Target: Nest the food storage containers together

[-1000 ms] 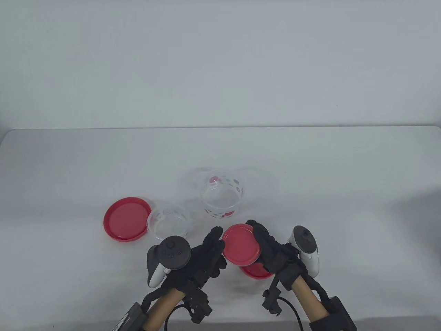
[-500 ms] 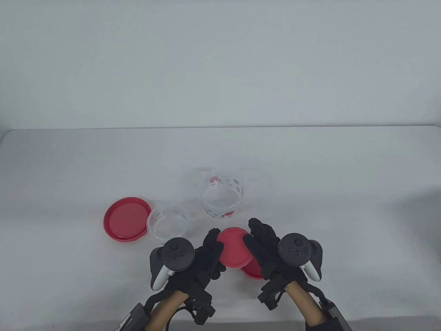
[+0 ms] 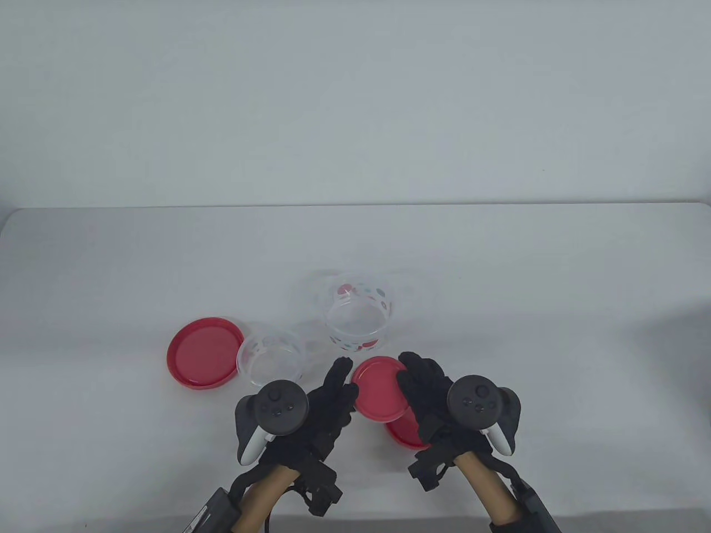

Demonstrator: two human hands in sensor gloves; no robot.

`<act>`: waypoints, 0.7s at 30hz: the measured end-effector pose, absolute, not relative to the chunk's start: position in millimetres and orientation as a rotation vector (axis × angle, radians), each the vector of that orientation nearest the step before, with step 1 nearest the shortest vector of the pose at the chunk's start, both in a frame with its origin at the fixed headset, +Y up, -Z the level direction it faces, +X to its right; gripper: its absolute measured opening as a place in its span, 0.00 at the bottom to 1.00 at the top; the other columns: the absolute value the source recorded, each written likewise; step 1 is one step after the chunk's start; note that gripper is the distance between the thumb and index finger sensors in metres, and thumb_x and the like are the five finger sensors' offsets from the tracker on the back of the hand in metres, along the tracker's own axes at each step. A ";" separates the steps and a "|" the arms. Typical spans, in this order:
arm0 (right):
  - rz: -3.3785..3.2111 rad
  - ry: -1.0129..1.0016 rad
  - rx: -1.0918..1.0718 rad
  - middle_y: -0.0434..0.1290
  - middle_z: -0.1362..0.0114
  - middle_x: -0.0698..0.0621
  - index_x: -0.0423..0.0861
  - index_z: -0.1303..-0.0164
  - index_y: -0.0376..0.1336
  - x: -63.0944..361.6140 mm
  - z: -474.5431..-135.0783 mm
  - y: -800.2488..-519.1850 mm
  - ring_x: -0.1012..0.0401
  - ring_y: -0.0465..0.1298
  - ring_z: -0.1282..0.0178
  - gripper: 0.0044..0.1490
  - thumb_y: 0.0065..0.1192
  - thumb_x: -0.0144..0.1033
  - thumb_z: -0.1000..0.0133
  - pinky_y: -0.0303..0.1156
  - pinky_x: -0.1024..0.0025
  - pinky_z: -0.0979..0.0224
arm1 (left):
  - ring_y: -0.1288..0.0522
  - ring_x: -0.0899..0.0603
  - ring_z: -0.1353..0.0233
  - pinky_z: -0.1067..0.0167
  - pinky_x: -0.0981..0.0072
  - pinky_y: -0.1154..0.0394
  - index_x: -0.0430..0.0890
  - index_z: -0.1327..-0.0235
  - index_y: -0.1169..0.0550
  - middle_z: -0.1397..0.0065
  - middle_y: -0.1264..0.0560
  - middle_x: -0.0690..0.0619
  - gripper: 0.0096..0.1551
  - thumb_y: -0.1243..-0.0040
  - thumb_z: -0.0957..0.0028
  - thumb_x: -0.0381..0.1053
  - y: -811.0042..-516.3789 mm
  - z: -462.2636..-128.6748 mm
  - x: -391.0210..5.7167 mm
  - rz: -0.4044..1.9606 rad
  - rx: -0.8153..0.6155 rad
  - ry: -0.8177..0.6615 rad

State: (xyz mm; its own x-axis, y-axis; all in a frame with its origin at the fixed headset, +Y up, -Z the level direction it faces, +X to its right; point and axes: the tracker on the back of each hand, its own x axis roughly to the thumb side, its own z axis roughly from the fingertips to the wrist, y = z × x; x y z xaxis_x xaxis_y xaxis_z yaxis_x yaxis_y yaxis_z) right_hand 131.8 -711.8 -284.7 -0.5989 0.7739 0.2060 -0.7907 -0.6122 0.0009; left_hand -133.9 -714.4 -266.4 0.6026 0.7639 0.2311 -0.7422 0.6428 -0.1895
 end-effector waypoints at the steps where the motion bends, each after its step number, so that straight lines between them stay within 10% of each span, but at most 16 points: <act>1: 2.202 -0.116 0.199 0.69 0.36 0.39 0.36 0.25 0.60 133.3 -287.3 -710.5 0.50 0.75 0.51 0.33 0.49 0.44 0.32 0.75 0.61 0.52 | 0.24 0.35 0.33 0.37 0.47 0.27 0.47 0.09 0.48 0.21 0.28 0.41 0.39 0.64 0.29 0.63 -712.5 -267.2 -137.0 0.868 -0.056 -0.304; 21: 2.216 -0.070 0.101 0.69 0.35 0.39 0.35 0.24 0.59 43.1 -348.6 -668.8 0.50 0.75 0.51 0.33 0.49 0.44 0.32 0.75 0.62 0.52 | 0.41 0.30 0.16 0.23 0.35 0.46 0.52 0.08 0.50 0.09 0.45 0.40 0.38 0.65 0.30 0.63 -663.0 -267.6 -223.7 0.887 0.277 -0.185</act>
